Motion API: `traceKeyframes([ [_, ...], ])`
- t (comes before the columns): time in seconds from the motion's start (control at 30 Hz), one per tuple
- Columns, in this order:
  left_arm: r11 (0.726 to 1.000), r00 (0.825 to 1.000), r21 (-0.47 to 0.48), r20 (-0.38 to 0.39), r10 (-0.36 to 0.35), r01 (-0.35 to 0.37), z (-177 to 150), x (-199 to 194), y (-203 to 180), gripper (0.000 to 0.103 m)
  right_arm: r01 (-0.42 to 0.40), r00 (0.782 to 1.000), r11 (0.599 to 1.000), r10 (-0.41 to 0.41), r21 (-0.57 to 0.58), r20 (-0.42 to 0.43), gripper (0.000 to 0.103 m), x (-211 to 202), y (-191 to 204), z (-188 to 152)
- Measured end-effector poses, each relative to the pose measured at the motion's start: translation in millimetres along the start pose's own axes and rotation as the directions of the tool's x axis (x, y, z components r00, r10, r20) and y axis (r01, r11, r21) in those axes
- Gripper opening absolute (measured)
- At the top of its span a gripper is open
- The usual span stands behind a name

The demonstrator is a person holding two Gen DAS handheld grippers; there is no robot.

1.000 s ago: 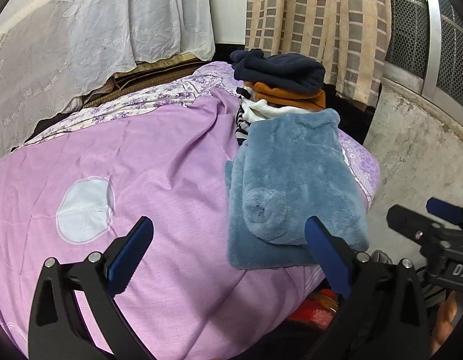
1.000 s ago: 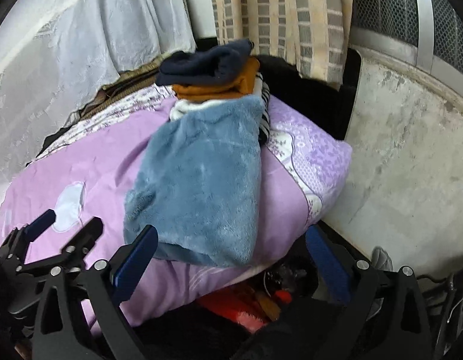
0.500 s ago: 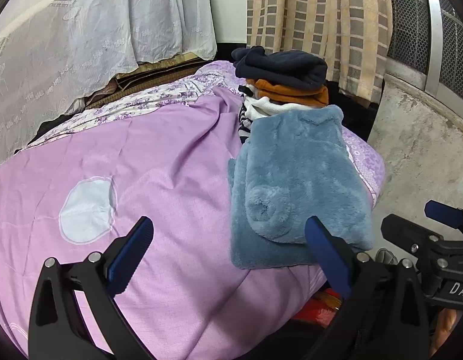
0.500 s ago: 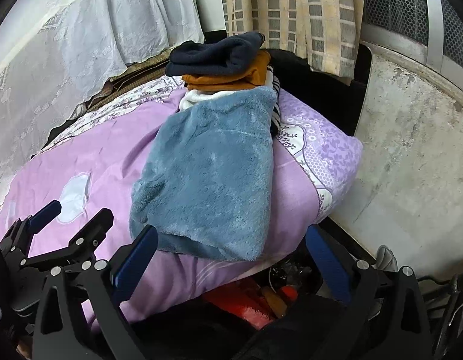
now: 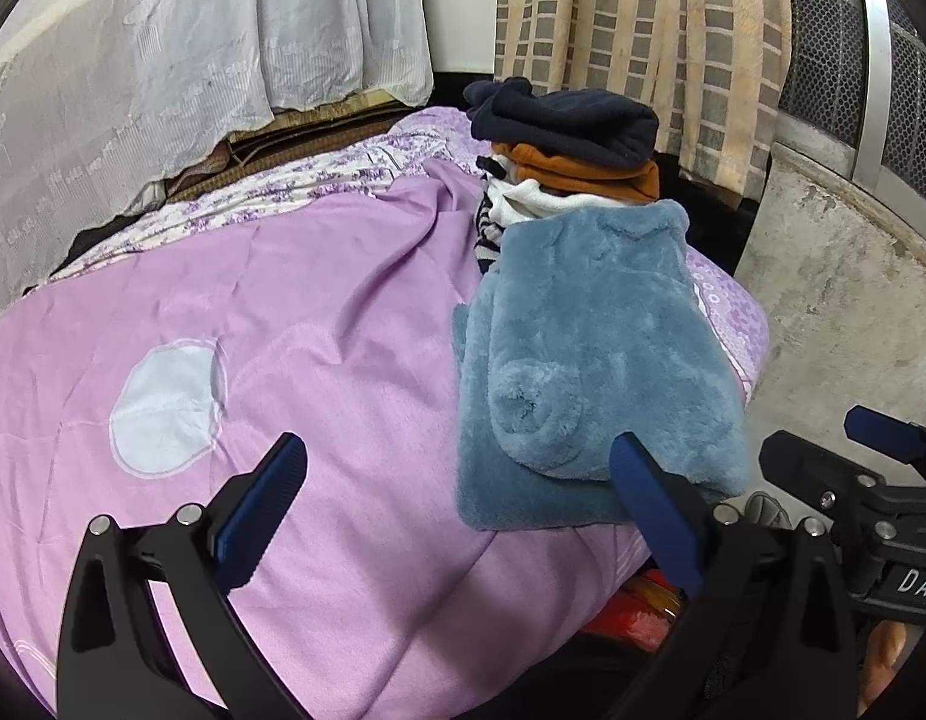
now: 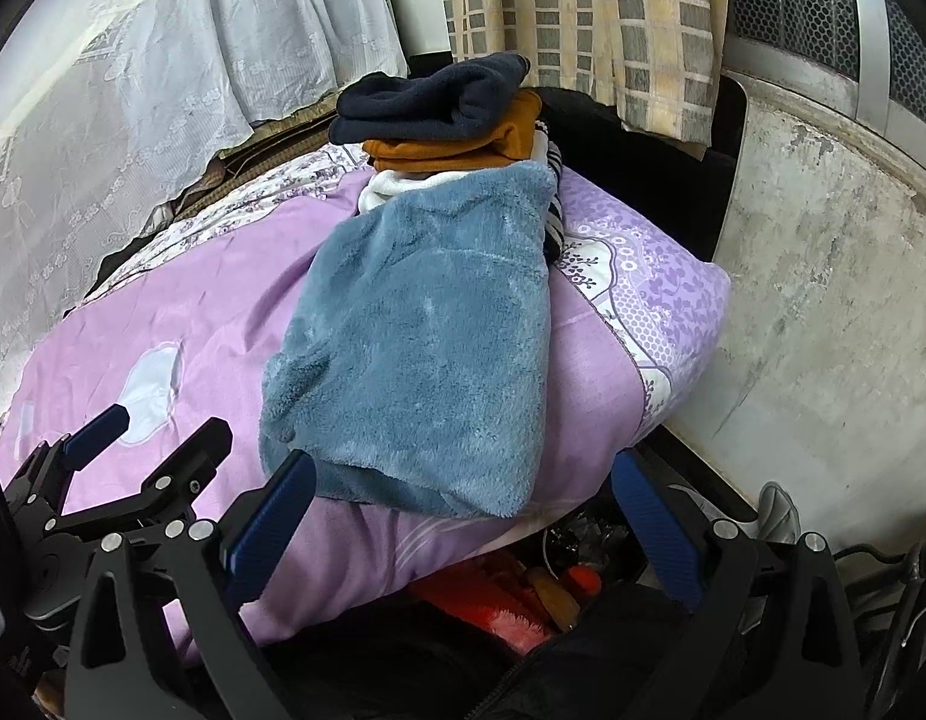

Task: Fold small clothes

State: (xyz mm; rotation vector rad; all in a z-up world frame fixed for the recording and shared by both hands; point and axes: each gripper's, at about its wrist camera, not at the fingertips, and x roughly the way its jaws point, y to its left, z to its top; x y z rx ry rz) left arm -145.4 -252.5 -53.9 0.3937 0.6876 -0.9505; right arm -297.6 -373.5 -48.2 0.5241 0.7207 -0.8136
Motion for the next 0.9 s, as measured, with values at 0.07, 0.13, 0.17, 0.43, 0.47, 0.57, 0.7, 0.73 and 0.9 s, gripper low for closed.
traceKeyframes([
  [0.07,1.0,1.0,0.001,-0.002,0.001,-0.001,0,0,0,0.099,-0.001,1.0,1.0,0.001,0.001,0.0,0.099,0,0,0],
  [0.13,1.0,1.0,0.003,0.0,0.005,-0.005,-1,0,-1,0.098,-0.001,1.0,1.0,0.001,0.001,0.0,0.099,1,0,0],
  [0.17,1.0,1.0,0.004,0.001,0.006,-0.006,-1,0,-1,0.098,-0.001,1.0,1.0,0.001,0.001,0.0,0.099,0,0,0],
  [0.43,1.0,1.0,0.015,0.013,0.01,-0.011,0,-1,-2,0.098,-0.002,1.0,1.0,0.002,0.005,-0.006,0.099,2,0,-1],
  [0.47,1.0,1.0,0.022,0.022,0.014,-0.014,0,-2,-3,0.098,-0.002,1.0,1.0,0.002,0.006,-0.006,0.099,1,-1,-2],
  [0.57,0.999,0.999,0.037,0.032,0.025,-0.026,0,-4,-5,0.098,-0.001,1.0,1.0,0.001,0.008,-0.003,0.099,1,-1,-2],
  [0.7,0.999,1.0,0.051,0.014,0.006,-0.007,-1,-3,-9,0.098,-0.002,1.0,1.0,0.002,0.014,0.002,0.099,0,-2,-2],
  [0.73,0.999,1.0,0.05,0.015,0.009,-0.009,-2,-3,-11,0.098,-0.004,1.0,1.0,0.004,0.011,-0.001,0.099,1,-1,-3],
  [0.9,0.998,1.0,0.067,0.031,0.004,-0.006,0,-2,-14,0.098,-0.004,1.0,1.0,0.004,0.009,-0.002,0.099,0,0,-3],
])
